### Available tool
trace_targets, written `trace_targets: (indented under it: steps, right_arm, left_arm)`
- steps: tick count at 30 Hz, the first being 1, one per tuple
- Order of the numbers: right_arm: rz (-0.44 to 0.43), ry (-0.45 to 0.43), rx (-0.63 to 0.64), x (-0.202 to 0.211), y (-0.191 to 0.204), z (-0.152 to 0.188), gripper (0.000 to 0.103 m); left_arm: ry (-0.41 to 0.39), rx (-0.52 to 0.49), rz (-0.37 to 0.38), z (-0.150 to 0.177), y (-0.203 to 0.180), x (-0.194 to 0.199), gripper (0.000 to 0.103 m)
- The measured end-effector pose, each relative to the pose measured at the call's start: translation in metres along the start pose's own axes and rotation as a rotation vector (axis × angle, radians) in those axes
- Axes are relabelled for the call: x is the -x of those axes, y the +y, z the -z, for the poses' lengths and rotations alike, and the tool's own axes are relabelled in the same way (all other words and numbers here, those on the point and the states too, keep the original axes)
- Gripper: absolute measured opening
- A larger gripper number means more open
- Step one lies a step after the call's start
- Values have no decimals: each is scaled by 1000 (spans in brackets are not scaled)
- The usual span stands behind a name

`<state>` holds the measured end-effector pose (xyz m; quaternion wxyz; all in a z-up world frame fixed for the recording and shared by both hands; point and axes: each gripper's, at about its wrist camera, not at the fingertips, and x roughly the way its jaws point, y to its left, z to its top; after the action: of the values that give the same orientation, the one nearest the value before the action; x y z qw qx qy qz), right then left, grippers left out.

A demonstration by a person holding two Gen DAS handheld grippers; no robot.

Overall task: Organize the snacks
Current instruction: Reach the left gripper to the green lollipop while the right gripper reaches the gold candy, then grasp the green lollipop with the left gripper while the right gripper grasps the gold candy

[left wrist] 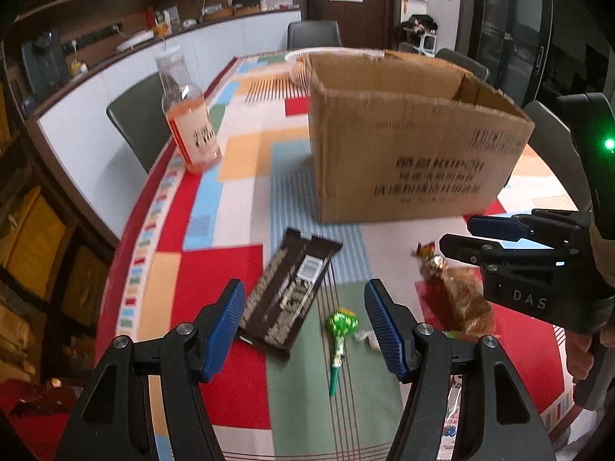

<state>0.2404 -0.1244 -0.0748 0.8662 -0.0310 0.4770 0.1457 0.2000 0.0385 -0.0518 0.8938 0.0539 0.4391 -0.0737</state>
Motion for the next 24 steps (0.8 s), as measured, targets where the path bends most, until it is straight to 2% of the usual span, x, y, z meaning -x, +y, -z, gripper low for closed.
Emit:
trace_targets:
  steps: [10,20,24]
  right_arm:
    - [-15,87,-33,-27,-10,12,40]
    - [-30,133,-39,-47,-12,12,39]
    - [-31,149,-42,-53,-12,13,38]
  left_arm:
    - [79,17,22,14,-4,-30,62]
    - [157,47,82,19,-1,-58,45]
    - [168,51,107,19,-3,-64,44]
